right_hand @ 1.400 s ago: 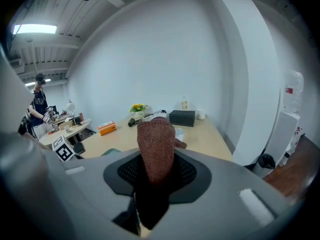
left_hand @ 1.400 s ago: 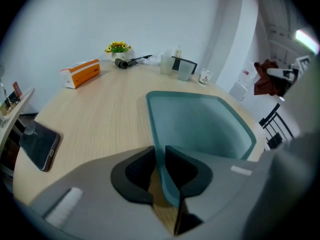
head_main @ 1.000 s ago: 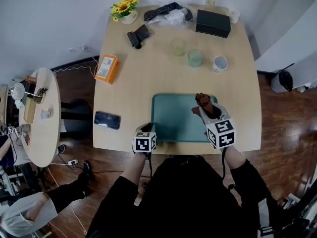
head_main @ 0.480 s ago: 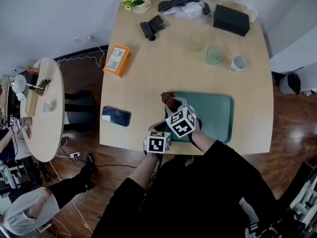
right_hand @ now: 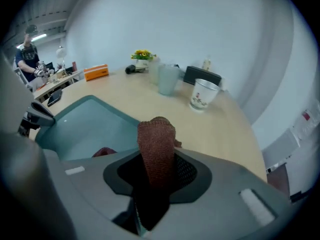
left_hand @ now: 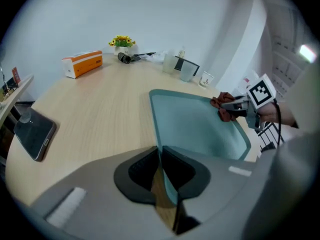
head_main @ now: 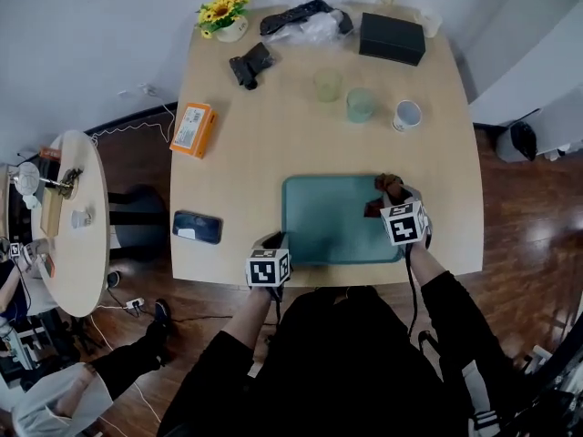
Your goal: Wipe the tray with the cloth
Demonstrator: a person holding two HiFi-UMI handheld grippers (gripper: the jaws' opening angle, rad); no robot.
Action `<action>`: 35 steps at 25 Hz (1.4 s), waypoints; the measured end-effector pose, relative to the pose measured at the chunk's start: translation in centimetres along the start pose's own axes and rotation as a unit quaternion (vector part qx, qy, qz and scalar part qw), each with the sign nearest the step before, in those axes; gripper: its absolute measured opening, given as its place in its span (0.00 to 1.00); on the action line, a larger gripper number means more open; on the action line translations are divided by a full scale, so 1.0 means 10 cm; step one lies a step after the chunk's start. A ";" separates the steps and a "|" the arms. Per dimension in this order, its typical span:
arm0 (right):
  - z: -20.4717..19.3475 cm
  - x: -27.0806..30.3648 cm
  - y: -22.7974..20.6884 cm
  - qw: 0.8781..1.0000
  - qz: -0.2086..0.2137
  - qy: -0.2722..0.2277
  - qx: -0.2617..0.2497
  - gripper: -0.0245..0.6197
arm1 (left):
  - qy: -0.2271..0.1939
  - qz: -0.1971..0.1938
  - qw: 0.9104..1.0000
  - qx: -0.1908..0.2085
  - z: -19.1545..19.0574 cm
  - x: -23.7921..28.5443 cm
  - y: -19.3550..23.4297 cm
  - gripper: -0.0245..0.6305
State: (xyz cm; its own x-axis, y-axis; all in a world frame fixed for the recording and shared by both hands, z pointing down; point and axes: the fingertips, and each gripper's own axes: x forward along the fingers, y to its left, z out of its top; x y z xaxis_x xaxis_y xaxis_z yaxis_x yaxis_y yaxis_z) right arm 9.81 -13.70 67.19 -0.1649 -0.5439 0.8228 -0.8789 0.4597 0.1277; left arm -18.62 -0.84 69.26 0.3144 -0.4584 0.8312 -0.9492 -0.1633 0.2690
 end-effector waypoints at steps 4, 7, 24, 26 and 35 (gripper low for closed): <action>-0.11 -0.06 -0.16 1.000 0.004 -0.004 0.008 0.22 | 0.001 0.001 1.000 0.008 0.01 0.03 -0.05 0.06; 0.00 -0.08 0.08 1.000 0.020 -0.016 0.010 0.22 | 0.002 0.005 1.000 0.003 0.01 0.02 -0.05 0.06; 0.85 -0.02 2.74 0.976 0.201 -0.061 -0.055 0.22 | -0.013 -0.035 0.999 -0.011 0.03 0.02 -0.03 0.05; 0.82 -0.01 2.71 0.977 0.197 -0.061 -0.054 0.22 | -0.015 -0.034 0.999 -0.006 0.03 0.01 -0.04 0.05; 0.66 -0.06 2.37 0.984 0.165 -0.054 -0.045 0.22 | -0.011 -0.034 0.999 0.002 0.01 0.02 -0.02 0.05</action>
State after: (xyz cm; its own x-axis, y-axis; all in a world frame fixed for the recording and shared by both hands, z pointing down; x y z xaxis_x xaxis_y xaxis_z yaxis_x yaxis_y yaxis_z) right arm -13.86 -7.12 66.12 -0.4844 -0.4236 0.7654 -0.7271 0.6814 -0.0831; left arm -18.37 -1.04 69.35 0.3777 -0.4652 0.8006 -0.9259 -0.1977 0.3220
